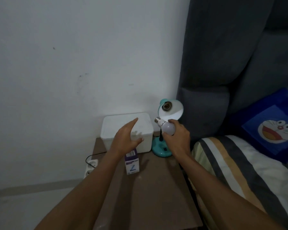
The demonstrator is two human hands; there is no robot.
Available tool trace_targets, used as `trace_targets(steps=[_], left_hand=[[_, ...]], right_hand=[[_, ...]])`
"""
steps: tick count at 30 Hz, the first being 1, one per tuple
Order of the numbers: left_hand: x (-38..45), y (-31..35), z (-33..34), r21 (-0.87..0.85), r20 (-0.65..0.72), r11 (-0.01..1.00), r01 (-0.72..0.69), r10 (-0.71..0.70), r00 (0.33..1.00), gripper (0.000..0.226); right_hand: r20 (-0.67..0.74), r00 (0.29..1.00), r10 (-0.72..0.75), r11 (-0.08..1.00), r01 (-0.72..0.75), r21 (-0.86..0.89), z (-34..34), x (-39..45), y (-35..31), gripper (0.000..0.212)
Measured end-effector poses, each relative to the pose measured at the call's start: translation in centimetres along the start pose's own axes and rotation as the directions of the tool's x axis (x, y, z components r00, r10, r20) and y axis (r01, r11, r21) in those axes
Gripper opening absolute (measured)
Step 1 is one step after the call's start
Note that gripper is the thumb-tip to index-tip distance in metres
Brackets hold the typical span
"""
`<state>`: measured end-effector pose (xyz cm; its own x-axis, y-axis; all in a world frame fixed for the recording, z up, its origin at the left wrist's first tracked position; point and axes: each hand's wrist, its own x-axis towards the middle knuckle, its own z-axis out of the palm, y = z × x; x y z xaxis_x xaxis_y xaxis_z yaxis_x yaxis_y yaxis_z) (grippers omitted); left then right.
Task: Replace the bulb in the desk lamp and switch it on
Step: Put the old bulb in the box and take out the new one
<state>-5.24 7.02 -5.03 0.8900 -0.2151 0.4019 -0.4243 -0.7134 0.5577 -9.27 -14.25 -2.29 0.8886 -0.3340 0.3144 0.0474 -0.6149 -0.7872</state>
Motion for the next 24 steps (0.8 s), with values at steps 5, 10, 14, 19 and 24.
trace_targets(steps=[5,10,14,19,24], left_hand=[[-5.7,-2.9,0.5,-0.074,-0.029,0.983,0.17,-0.173,0.985,0.091],[-8.3,-5.3,2.4,-0.17,0.018,0.939,0.297,-0.299,0.954,0.097],[-8.7,-6.5,4.3,-0.259,0.058,0.903,0.344,-0.341,0.938,0.099],[-8.9,-8.9,6.5,-0.354,0.083,0.846,0.399,-0.397,0.914,0.094],[-9.4,-9.1,7.4,-0.439,0.089,0.791,0.426,-0.434,0.897,0.087]], right_hand=[[0.092,0.995,0.047,0.993,-0.036,-0.11,3.3,-3.7,1.7,0.05],[0.152,0.983,0.104,0.978,-0.073,-0.198,6.8,-6.2,5.0,0.047],[0.179,0.974,0.139,0.969,-0.096,-0.23,9.3,-7.2,7.2,0.044],[0.186,0.963,0.195,0.954,-0.142,-0.264,11.4,-7.4,8.6,0.047],[0.193,0.961,0.2,0.949,-0.141,-0.281,12.2,-7.0,9.7,0.05]])
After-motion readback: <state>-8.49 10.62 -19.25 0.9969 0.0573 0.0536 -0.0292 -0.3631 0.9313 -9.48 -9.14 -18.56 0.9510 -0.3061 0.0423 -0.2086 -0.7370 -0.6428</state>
